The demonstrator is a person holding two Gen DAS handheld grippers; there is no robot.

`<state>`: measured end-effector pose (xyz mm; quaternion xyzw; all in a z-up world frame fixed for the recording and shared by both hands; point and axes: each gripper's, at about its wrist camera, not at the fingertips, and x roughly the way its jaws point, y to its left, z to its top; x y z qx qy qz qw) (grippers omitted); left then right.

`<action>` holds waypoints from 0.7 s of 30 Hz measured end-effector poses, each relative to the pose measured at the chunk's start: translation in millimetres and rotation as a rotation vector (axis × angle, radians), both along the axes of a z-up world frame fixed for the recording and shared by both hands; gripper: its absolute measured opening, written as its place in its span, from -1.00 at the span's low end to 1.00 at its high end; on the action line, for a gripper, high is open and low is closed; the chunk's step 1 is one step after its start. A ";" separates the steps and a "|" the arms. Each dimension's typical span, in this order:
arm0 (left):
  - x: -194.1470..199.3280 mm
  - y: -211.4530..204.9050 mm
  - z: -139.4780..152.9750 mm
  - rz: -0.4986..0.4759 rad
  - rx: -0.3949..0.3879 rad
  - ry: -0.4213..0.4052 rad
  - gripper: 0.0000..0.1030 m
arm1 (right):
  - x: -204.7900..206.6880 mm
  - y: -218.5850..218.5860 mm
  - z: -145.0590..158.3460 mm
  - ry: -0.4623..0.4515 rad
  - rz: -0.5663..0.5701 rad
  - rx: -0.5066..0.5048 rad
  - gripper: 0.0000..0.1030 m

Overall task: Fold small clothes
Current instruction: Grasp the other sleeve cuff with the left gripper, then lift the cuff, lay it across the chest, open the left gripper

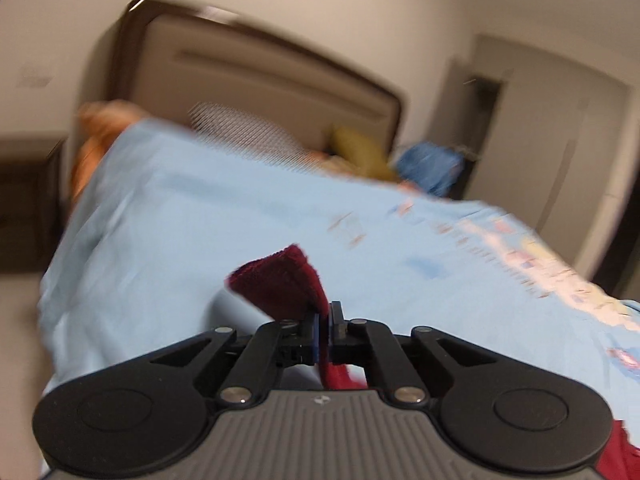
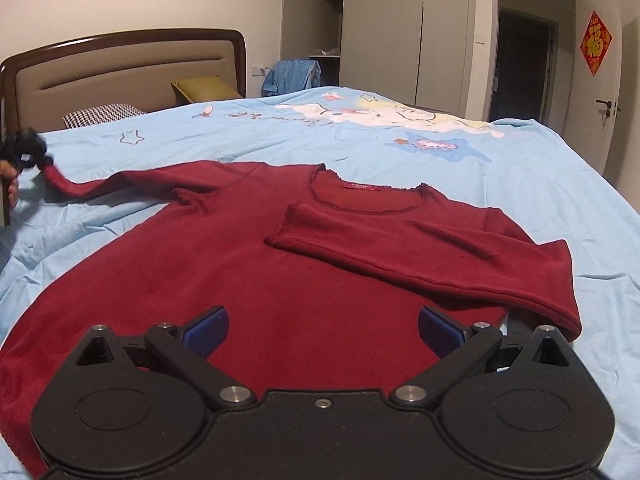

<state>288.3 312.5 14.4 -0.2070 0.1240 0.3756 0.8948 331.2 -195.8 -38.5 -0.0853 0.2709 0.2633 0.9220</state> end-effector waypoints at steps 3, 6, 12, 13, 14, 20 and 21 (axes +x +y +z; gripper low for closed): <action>22.8 -29.6 32.9 -0.105 0.122 -0.051 -0.94 | 1.7 -2.6 0.7 -0.004 -0.002 0.007 0.96; 45.7 -66.7 61.8 -0.225 0.209 -0.098 -0.94 | 2.6 -7.2 2.0 -0.012 -0.008 0.006 0.96; 93.1 -159.8 89.2 -0.479 0.312 -0.138 -0.94 | 8.0 -26.4 5.5 -0.034 -0.051 0.011 0.96; 100.8 -177.3 88.7 -0.522 0.314 -0.144 -0.94 | 9.0 -30.7 6.1 -0.036 -0.061 0.013 0.96; 108.8 -194.7 86.5 -0.563 0.310 -0.148 -0.94 | 10.4 -35.2 6.3 -0.037 -0.072 0.014 0.96; 147.8 -286.5 52.7 -0.736 0.272 -0.117 -0.94 | 12.0 -63.6 2.9 -0.033 -0.141 0.013 0.96; 152.9 -300.3 44.7 -0.764 0.271 -0.102 -0.94 | 11.9 -68.0 1.4 -0.028 -0.151 0.013 0.96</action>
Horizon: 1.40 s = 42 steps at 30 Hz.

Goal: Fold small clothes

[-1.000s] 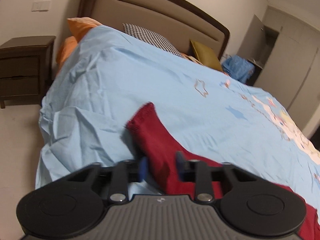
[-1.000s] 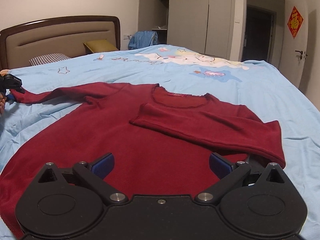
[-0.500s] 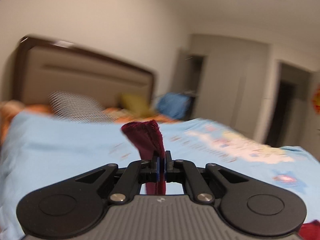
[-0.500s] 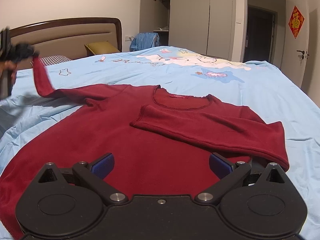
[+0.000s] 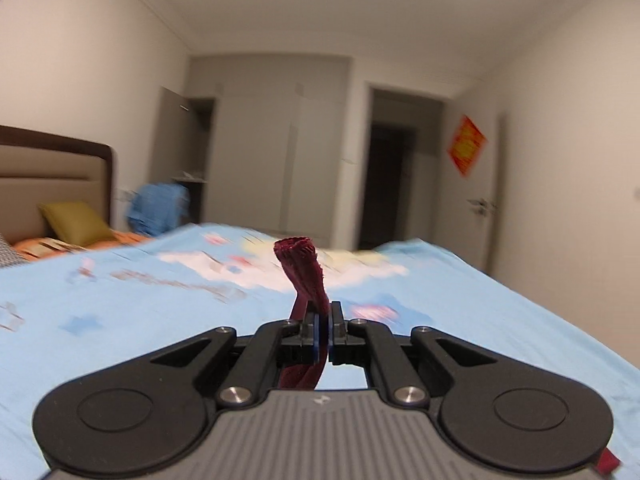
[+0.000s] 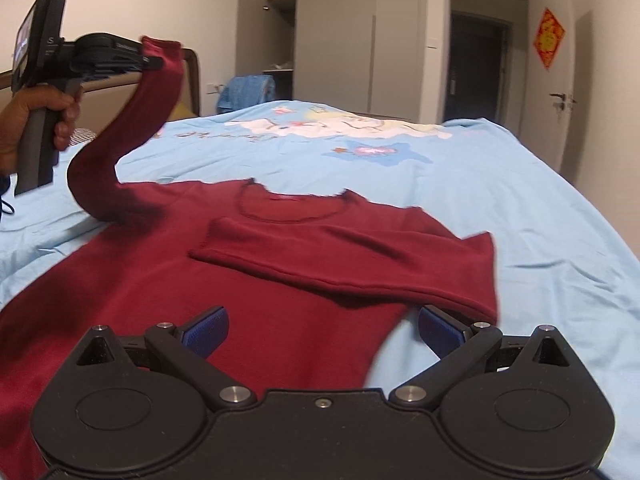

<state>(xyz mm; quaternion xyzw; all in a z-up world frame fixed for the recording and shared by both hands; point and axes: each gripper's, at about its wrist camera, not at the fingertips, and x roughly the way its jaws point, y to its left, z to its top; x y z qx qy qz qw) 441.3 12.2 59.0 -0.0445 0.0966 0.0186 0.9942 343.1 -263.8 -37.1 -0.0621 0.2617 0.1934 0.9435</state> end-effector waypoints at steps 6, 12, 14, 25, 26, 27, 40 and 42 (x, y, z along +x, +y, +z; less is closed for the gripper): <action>12.1 -64.0 -51.7 -0.116 0.047 0.102 -0.94 | -3.3 -20.6 -10.5 0.024 -0.043 -0.004 0.96; 10.9 -88.8 -94.0 -0.196 0.041 0.213 -0.93 | -6.1 -34.8 -17.9 0.035 -0.078 -0.006 0.96; 12.0 -90.0 -102.7 -0.223 0.027 0.250 -0.92 | -6.0 -37.6 -19.3 0.037 -0.087 -0.005 0.96; 20.4 -81.9 -112.5 -0.328 -0.054 0.367 0.00 | -5.3 -41.1 -22.1 0.043 -0.110 0.002 0.96; 18.8 -78.8 -111.1 -0.329 -0.068 0.374 0.11 | -4.7 -40.7 -21.8 0.041 -0.111 0.005 0.96; 16.7 -75.3 -110.1 -0.331 -0.081 0.378 0.27 | -3.9 -40.4 -21.6 0.039 -0.112 0.008 0.96; -13.1 18.0 -76.2 -0.105 -0.012 0.428 0.96 | 32.7 -4.7 -16.6 0.002 -0.089 0.078 0.96; -16.2 44.5 -75.2 -0.019 0.015 0.436 0.97 | 42.6 6.1 -17.5 -0.001 -0.077 0.083 0.96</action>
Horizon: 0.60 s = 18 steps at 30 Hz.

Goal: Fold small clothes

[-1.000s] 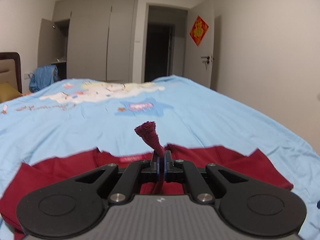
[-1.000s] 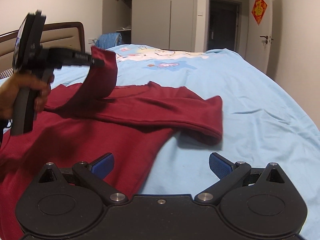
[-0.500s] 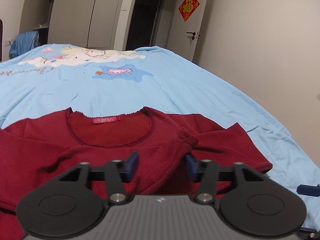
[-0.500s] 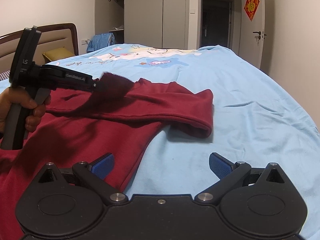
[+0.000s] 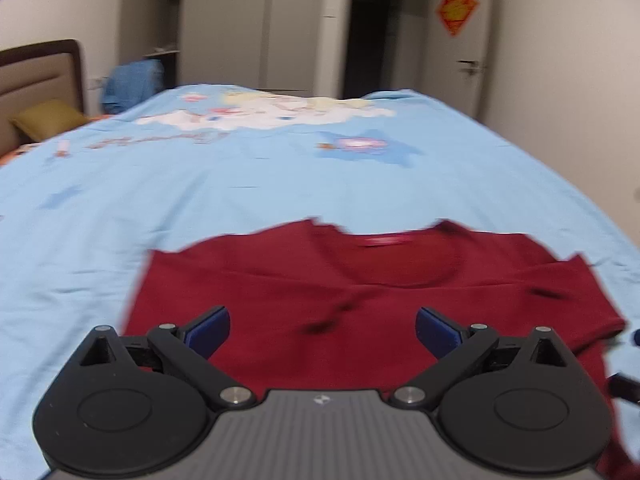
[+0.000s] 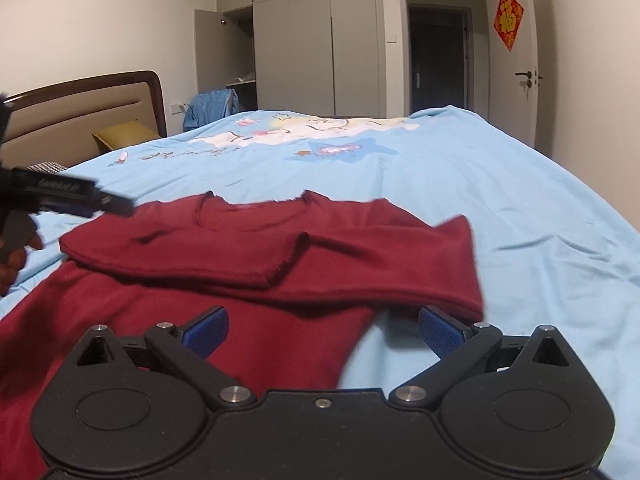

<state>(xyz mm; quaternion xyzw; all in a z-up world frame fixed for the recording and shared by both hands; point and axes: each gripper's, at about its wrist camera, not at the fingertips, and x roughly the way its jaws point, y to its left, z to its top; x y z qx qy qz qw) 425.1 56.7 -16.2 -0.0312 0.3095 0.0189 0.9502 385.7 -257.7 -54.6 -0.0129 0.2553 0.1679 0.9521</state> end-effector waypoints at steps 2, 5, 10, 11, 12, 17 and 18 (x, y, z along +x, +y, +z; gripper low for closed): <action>-1.0 28.7 -1.7 0.083 0.020 0.007 0.99 | 9.7 10.0 -0.5 -0.005 0.007 0.005 0.96; -0.1 70.6 -5.1 0.202 -0.002 0.006 0.99 | 25.6 25.0 -2.7 -0.013 0.015 -0.001 0.96; 8.8 126.7 -17.1 0.304 -0.114 -0.014 0.86 | 48.8 47.7 -9.5 -0.031 0.013 -0.048 0.96; 12.0 135.0 -20.8 0.311 -0.144 -0.006 0.80 | 52.3 50.9 -11.3 -0.031 0.013 -0.054 0.96; 15.2 139.9 -24.6 0.313 -0.176 0.002 0.65 | 55.5 53.6 -13.1 -0.029 0.012 -0.060 0.96; 31.1 151.9 -41.0 0.286 -0.289 0.039 0.19 | 65.5 62.9 -23.4 -0.012 0.012 -0.083 0.96; 34.3 152.3 -43.8 0.278 -0.298 0.048 -0.01 | 66.2 63.9 -25.0 -0.010 0.012 -0.088 0.96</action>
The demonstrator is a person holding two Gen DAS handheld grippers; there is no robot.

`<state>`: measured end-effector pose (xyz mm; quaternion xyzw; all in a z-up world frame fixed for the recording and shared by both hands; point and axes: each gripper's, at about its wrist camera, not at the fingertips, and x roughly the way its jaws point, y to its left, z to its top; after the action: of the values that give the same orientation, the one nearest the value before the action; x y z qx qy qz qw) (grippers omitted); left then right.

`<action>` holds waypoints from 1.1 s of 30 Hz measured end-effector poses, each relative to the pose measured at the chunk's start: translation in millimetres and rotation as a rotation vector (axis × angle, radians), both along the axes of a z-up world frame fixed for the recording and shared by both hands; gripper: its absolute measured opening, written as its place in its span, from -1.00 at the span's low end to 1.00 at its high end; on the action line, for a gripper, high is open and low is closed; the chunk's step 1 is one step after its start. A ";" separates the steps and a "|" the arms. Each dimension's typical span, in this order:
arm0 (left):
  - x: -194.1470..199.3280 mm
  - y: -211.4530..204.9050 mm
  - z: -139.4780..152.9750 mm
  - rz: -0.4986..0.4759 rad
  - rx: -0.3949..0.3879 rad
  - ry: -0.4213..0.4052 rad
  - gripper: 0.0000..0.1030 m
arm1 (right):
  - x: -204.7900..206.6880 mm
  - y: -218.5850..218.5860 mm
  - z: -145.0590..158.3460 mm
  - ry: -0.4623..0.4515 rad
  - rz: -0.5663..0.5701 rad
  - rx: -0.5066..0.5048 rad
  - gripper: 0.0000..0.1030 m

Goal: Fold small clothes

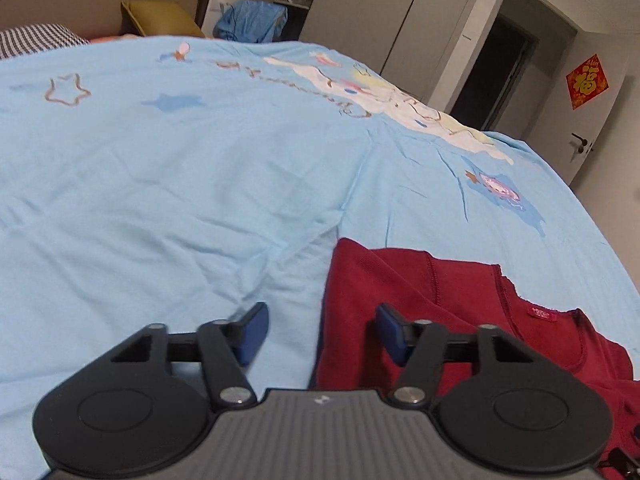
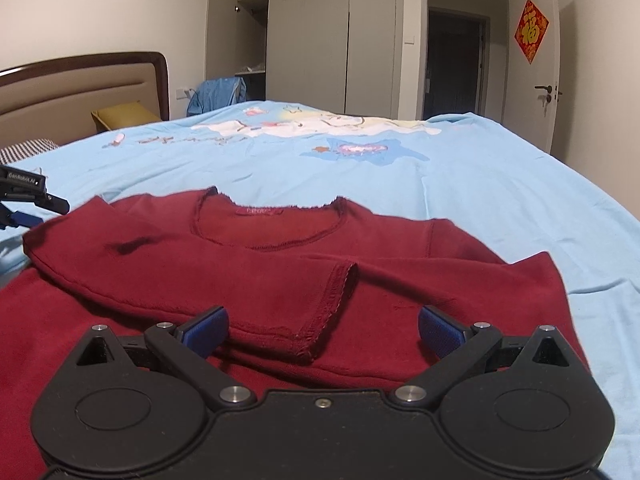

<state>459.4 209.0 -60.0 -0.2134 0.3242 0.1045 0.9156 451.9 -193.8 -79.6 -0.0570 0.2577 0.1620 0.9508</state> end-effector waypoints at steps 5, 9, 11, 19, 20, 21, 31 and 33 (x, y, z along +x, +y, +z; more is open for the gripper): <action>4.6 -8.8 -3.3 -0.022 0.030 0.005 -0.91 | 1.2 3.4 -5.4 0.004 0.002 -0.010 0.96; 0.7 -27.1 2.3 -0.012 0.176 -0.017 -0.93 | 1.5 4.2 -7.5 0.005 0.009 -0.014 0.97; 2.6 -28.3 0.0 -0.024 0.176 -0.003 -0.92 | 1.8 5.5 -8.7 0.004 0.014 -0.023 0.97; -34.7 -16.4 12.5 -0.020 0.163 -0.051 0.14 | 1.3 6.8 -10.2 -0.006 0.020 -0.026 0.97; -43.4 -17.1 14.8 -0.023 0.179 -0.061 0.19 | 1.0 6.6 -10.4 -0.007 0.019 -0.026 0.97; -52.0 -18.5 15.9 -0.027 0.192 -0.070 0.31 | 0.8 6.8 -10.7 -0.009 0.019 -0.026 0.97; -99.4 -63.9 -5.7 -0.159 0.461 -0.042 0.60 | -2.1 8.0 -12.5 -0.013 0.019 -0.039 0.98; -90.6 -70.3 -8.0 -0.157 0.481 -0.041 0.49 | -3.0 8.9 -12.6 -0.018 0.020 -0.045 0.98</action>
<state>368.8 138.7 -68.0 0.0346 0.2868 0.1028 0.9518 448.9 -184.8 -92.2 -0.0826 0.2521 0.1650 0.9500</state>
